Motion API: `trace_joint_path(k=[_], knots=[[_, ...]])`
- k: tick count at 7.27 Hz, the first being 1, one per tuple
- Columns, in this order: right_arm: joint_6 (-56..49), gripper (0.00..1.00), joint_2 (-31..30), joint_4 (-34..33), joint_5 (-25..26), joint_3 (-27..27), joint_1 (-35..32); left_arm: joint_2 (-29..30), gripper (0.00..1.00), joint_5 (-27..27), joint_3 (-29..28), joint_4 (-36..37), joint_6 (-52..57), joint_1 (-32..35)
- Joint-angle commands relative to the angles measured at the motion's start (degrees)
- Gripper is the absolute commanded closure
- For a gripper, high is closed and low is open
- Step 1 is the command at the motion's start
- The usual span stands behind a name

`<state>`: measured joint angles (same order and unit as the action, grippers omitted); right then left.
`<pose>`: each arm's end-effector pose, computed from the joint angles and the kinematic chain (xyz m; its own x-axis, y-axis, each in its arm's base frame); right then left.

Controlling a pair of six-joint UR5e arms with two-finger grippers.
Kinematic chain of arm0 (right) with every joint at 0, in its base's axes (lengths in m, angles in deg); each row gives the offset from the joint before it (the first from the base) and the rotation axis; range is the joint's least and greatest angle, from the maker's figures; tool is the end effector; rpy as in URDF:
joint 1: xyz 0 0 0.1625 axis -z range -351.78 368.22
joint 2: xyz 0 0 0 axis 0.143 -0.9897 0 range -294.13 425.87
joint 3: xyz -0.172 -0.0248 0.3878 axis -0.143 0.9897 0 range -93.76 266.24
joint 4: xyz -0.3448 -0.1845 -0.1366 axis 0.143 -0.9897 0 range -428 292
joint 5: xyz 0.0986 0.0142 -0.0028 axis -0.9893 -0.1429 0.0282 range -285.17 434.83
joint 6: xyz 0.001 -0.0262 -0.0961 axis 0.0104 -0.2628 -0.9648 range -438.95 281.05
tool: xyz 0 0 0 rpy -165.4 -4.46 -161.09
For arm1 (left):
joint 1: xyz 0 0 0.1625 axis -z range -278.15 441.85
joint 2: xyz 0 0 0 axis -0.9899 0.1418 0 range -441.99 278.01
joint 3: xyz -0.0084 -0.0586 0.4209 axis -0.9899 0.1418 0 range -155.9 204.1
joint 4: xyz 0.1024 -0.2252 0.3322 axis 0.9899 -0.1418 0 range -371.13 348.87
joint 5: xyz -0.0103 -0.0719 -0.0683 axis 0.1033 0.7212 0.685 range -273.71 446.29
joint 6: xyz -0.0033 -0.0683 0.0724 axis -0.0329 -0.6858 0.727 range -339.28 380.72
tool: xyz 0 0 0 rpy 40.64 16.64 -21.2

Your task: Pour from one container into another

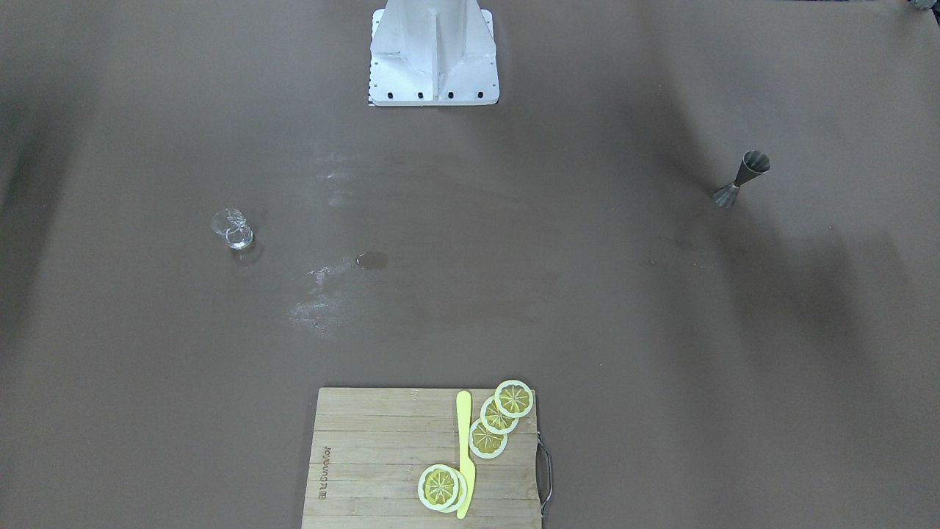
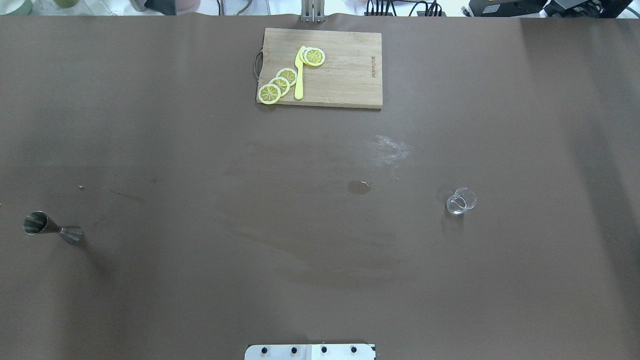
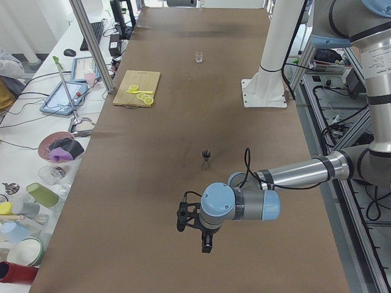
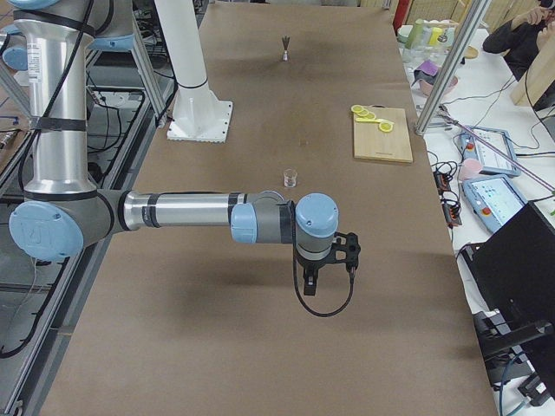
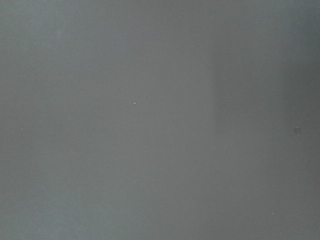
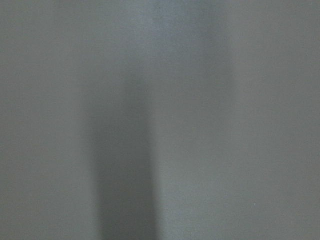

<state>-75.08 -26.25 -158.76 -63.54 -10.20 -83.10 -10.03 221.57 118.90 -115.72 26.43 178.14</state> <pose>0.0699 -0.4775 0.6174 0.6620 0.0362 0.7486 -0.0680 0.9976 0.0118 -0.1007 -0.3425 0.7241 0.7087 0.0388 -0.7044 0.0392 0.9948 0.0942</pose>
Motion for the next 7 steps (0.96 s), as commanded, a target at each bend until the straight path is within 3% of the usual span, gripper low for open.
trace_joint_path(k=[1, 2, 4, 5, 6, 7], knots=[[-1.4, 0.00, 3.1, 0.0, -9.9, -0.9, 2.0, 0.3, 0.01, 0.0, 0.2, 0.0, 0.0, 0.0], [-4.8, 0.00, 3.2, 0.1, -13.2, -3.5, 4.3, 1.1, 0.01, 0.1, 0.3, 0.0, 0.0, -0.1], [-21.2, 0.00, 2.6, 3.2, -12.5, -5.2, 7.2, 4.1, 0.01, 0.9, 0.5, -0.3, 0.1, -0.7], [-22.8, 0.00, 2.4, 3.7, -12.8, -5.1, 7.7, 4.1, 0.01, 0.9, 2.4, -0.9, 0.1, -0.8], [-22.8, 0.00, 1.3, 8.7, -12.2, -4.0, 11.0, 4.1, 0.01, 2.9, 3.9, -1.2, 0.1, -1.4], [-22.3, 0.00, 1.8, 15.0, -13.1, 2.8, 12.6, 4.1, 0.01, 3.5, 4.9, -1.9, 0.1, -1.7]])
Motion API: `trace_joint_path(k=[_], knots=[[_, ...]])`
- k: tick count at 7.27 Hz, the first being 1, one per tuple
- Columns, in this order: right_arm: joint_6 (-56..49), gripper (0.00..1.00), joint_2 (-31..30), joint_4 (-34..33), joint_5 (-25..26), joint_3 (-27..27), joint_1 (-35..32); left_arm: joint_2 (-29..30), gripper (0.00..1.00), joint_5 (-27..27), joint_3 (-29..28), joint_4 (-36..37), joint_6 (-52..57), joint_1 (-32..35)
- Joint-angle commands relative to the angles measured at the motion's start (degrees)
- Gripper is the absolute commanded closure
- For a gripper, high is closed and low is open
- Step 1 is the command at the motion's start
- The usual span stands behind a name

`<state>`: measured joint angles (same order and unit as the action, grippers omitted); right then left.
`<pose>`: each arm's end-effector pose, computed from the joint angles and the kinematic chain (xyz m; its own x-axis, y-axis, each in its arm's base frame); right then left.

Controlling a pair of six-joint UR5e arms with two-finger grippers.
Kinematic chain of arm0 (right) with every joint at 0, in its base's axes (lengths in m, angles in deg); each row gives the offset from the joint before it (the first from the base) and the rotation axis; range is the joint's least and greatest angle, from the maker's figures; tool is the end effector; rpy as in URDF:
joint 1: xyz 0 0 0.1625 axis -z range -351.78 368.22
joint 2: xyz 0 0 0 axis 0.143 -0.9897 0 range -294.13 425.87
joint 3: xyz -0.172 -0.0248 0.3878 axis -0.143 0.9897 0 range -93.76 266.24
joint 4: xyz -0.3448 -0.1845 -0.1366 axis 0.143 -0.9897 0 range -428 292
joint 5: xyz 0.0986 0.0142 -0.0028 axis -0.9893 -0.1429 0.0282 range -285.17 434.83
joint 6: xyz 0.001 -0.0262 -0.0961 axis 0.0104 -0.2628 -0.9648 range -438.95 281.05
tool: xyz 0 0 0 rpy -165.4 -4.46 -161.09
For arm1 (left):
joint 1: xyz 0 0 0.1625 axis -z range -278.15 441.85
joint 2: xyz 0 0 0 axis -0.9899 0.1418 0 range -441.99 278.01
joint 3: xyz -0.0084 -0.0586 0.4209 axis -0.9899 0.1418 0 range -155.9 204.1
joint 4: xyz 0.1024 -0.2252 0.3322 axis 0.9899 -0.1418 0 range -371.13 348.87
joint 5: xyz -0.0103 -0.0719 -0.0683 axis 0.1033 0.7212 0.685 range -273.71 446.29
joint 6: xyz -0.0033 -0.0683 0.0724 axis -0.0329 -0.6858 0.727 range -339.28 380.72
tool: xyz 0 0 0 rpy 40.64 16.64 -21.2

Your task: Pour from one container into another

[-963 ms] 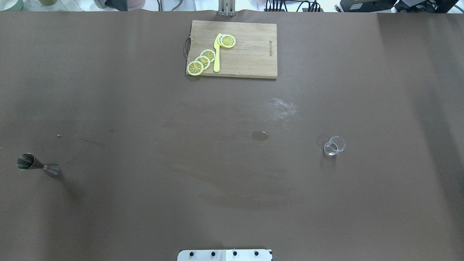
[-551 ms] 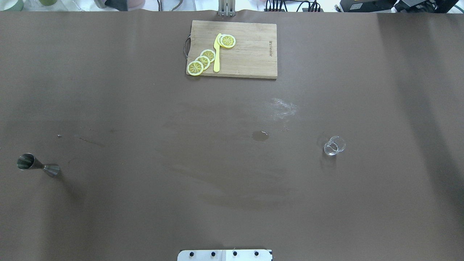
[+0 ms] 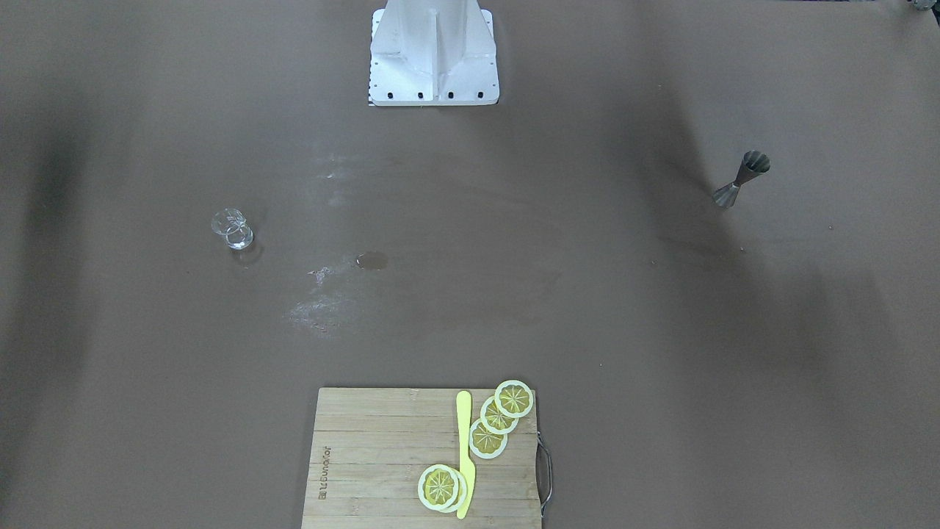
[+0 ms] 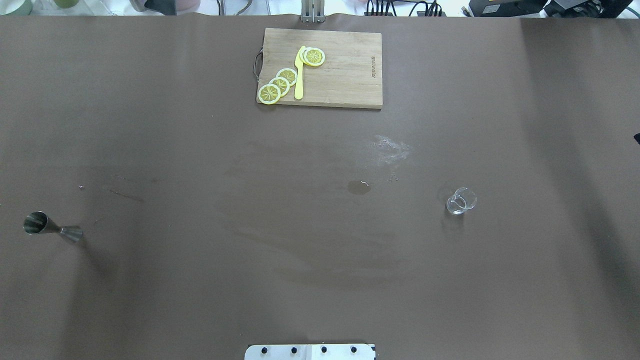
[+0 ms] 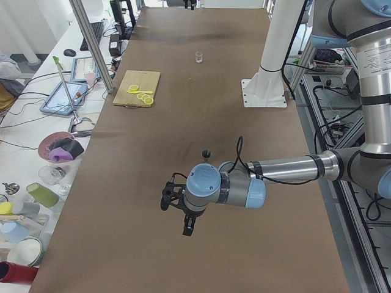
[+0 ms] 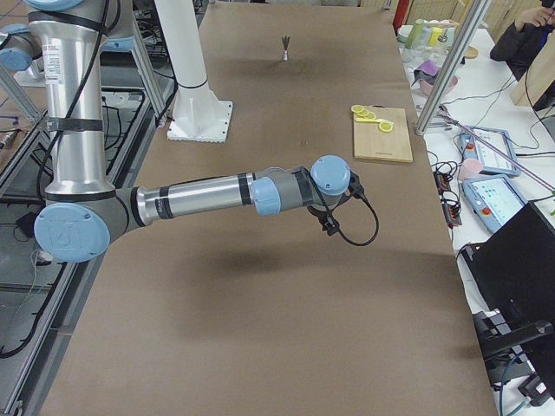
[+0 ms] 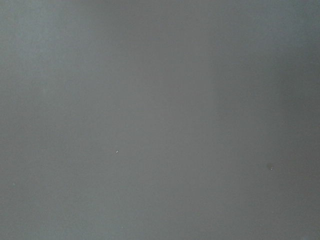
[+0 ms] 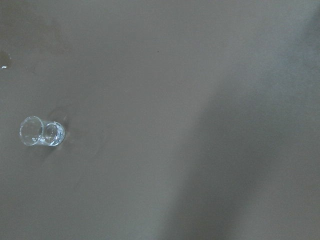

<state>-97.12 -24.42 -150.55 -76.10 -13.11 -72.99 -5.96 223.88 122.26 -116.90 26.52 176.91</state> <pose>-0.0299 -0.4957 0.5437 0.3743 -0.5993 0.7076 0.2769 0.8005 0.5315 -0.0946 -0.3906 0.6635 0.6884 0.1666 -0.7059 0.0174 0.9692 0.2457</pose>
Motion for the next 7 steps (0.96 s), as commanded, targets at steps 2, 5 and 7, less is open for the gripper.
trace_joint_path(k=[2, 5, 7], knots=[[0.0, 0.00, 0.5, 19.2, 0.0, 11.1, 4.8, -0.9, 0.01, 0.8, 1.8, -12.8, -0.7, -6.9], [0.0, 0.00, 4.8, 24.3, 0.4, 12.7, 7.9, -4.8, 0.01, -0.6, 1.7, -26.0, -13.8, -9.9], [0.0, 0.00, 4.9, 36.2, 5.6, 12.7, 11.9, -8.5, 0.01, -0.8, 1.2, -30.8, -14.0, -10.5]])
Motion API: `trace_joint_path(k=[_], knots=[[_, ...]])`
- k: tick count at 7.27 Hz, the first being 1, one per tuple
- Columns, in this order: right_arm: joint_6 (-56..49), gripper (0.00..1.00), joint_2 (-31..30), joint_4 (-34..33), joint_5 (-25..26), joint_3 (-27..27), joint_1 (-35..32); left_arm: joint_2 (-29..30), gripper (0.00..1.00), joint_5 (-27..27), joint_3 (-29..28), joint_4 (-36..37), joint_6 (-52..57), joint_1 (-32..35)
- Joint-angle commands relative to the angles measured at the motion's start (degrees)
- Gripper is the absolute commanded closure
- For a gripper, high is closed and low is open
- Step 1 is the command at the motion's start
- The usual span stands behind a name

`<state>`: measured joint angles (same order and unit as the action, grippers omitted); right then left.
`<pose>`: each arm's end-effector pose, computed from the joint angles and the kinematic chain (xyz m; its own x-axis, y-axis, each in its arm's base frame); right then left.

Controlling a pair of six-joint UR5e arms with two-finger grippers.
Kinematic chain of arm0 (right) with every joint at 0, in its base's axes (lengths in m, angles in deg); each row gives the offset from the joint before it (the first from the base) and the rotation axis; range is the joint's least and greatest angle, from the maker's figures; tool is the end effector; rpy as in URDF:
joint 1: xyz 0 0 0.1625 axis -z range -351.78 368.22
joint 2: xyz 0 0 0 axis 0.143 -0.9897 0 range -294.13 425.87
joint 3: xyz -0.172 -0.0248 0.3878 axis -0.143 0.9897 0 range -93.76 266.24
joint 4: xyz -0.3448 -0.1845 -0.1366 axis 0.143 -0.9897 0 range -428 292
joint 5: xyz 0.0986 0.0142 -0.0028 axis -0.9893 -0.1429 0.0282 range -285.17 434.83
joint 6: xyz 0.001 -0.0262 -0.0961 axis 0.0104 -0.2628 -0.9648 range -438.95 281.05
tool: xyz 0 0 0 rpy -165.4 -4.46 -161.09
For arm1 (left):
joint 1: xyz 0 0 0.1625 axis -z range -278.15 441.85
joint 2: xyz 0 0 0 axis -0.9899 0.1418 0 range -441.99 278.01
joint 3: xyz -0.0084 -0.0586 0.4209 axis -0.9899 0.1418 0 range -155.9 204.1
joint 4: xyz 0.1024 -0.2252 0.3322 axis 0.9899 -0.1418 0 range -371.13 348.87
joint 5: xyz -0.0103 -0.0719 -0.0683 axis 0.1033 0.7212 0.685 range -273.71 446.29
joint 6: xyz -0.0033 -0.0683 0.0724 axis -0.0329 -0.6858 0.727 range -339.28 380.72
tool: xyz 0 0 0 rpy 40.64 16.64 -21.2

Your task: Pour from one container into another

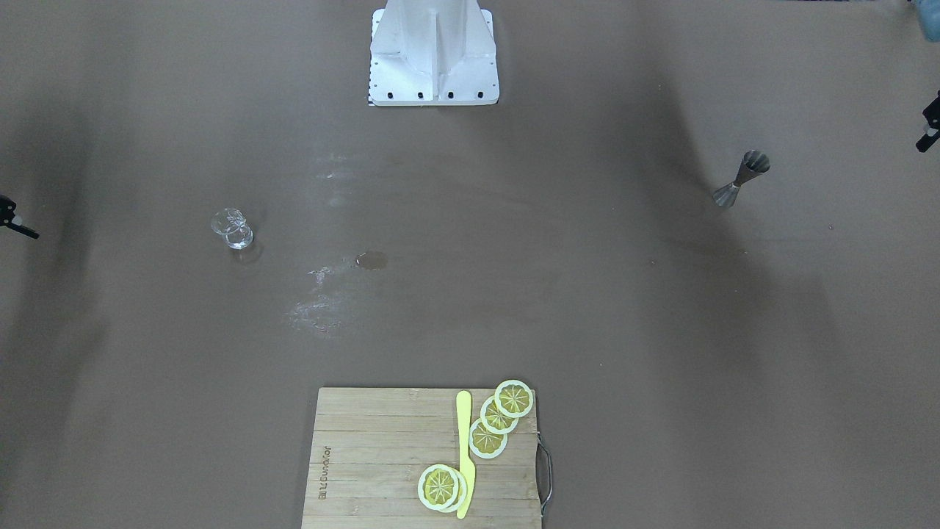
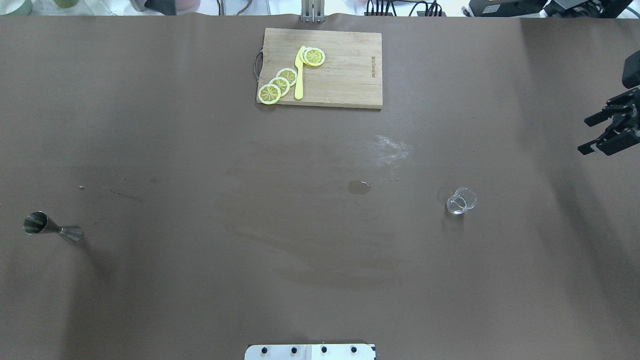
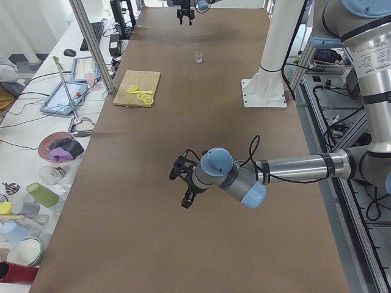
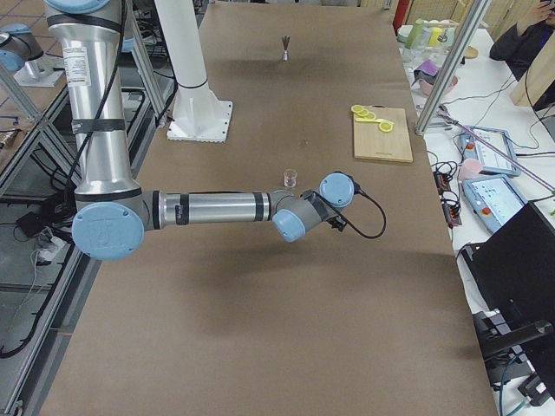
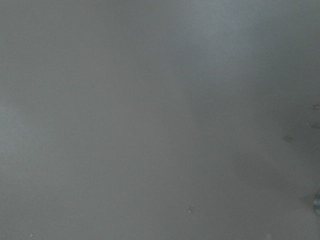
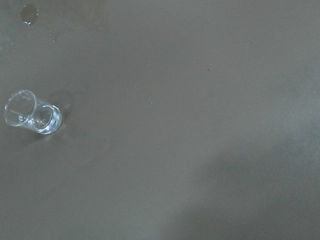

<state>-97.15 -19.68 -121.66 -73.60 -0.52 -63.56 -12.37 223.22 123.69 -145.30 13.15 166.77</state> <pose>-0.1215 -0.5242 0.5584 0.2406 -0.8593 0.4513 0.3399 0.5101 0.7901 -0.0286 -0.3619 0.6362 0.6488 0.3473 -0.6771 0.0116 0.8852 0.4651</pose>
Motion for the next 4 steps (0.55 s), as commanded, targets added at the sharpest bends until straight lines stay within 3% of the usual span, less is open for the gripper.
trace_joint_path(k=[1, 2, 4], knots=[[0.8, 0.00, 0.0, 13.0, 5.7, 0.4, 5.0, -2.1, 0.01, -0.2, 0.0, -2.6, -0.7, -0.8], [2.9, 0.00, -0.4, 19.1, 6.4, 1.2, 7.1, -2.3, 0.01, -1.1, -0.2, -2.1, -0.7, -1.9], [2.9, 0.00, -0.6, 30.3, 6.4, 4.6, 10.4, -2.1, 0.01, -10.3, 0.2, -3.7, -0.8, -9.9]])
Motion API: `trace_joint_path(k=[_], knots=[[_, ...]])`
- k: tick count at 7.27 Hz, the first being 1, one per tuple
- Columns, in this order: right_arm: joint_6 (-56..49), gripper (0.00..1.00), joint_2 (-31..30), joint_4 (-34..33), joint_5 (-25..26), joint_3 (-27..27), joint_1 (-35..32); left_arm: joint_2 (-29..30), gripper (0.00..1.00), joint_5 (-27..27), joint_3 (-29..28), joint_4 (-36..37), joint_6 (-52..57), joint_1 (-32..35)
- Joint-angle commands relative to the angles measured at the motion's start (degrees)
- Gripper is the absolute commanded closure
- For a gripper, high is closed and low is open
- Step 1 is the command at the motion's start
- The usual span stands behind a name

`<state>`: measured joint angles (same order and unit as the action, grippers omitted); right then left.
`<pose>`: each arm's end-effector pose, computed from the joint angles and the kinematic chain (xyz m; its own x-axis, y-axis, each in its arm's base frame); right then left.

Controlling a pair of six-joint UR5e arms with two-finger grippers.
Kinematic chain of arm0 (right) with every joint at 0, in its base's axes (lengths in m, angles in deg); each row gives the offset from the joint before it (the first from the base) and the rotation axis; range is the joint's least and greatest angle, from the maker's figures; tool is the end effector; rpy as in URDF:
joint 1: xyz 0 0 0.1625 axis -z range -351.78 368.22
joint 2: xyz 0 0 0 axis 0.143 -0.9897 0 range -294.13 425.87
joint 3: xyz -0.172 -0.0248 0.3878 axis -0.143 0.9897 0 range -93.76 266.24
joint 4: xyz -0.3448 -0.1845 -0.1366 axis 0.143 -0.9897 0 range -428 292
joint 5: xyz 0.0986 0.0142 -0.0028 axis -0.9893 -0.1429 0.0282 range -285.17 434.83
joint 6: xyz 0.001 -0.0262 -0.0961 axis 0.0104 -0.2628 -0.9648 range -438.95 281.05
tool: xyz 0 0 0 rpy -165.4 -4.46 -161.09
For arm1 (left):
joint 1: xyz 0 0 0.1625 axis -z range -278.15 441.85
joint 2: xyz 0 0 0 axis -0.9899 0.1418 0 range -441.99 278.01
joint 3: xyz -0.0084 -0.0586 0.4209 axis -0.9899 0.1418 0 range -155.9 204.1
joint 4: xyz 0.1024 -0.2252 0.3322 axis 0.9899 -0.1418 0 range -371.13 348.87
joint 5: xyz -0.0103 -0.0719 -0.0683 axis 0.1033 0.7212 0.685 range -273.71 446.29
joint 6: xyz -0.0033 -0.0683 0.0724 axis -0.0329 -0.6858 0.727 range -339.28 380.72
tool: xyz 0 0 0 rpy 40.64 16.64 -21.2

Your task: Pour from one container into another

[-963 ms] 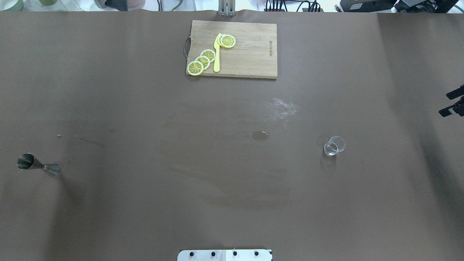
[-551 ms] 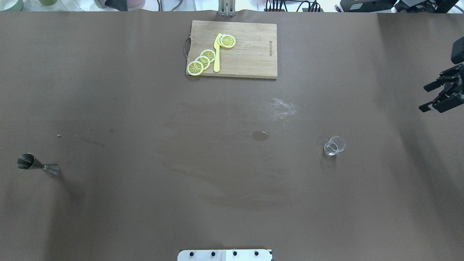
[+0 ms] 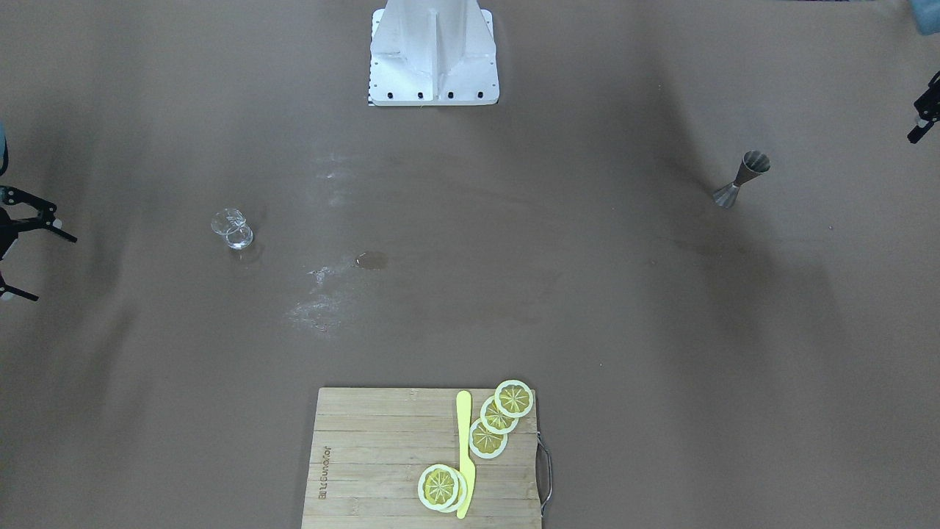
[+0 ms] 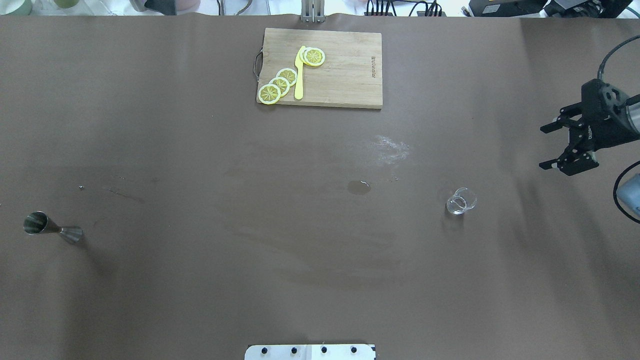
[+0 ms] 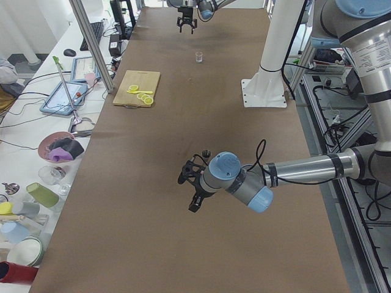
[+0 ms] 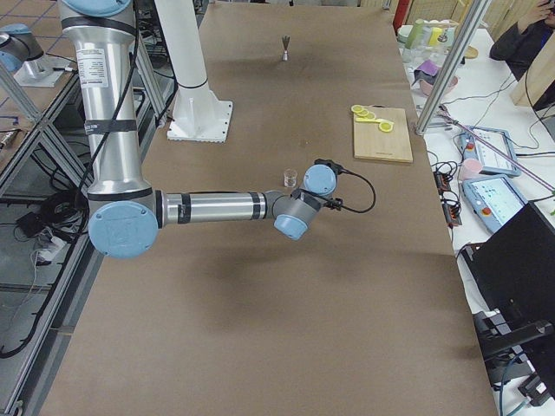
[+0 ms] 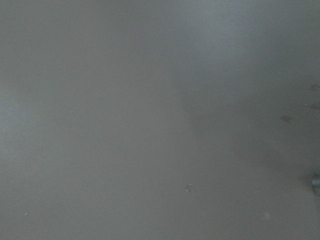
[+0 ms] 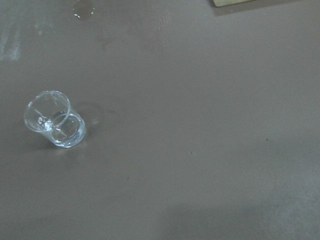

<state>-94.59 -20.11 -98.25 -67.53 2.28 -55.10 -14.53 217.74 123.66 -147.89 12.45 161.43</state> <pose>-0.1877 -0.4948 0.5484 0.1712 -0.9688 0.1791 0.2967 0.2241 0.9283 -0.0041 -0.3502 0.6497 0.6853 0.3748 -0.6244 -0.0523 0.8805 0.4712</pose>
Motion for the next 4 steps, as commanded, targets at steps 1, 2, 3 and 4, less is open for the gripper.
trace_joint_path(k=[1, 2, 3, 4], knots=[[0.3, 0.00, -0.7, 7.8, 0.3, 1.6, 2.0, -0.1, 0.01, -4.0, 0.3, -5.6, -0.1, -6.2], [0.3, 0.00, -0.6, 7.9, 0.3, 0.8, 3.9, -0.1, 0.01, -4.8, -0.1, -14.4, -0.2, -11.2], [-0.4, 0.01, -0.7, 7.9, 0.2, 0.5, 5.2, -0.1, 0.01, -9.7, -0.3, -22.8, -0.2, -13.9], [-0.4, 0.02, -0.3, 7.9, 0.0, 0.7, 5.3, -0.1, 0.01, -11.8, -1.3, -31.5, -0.2, -16.5]])
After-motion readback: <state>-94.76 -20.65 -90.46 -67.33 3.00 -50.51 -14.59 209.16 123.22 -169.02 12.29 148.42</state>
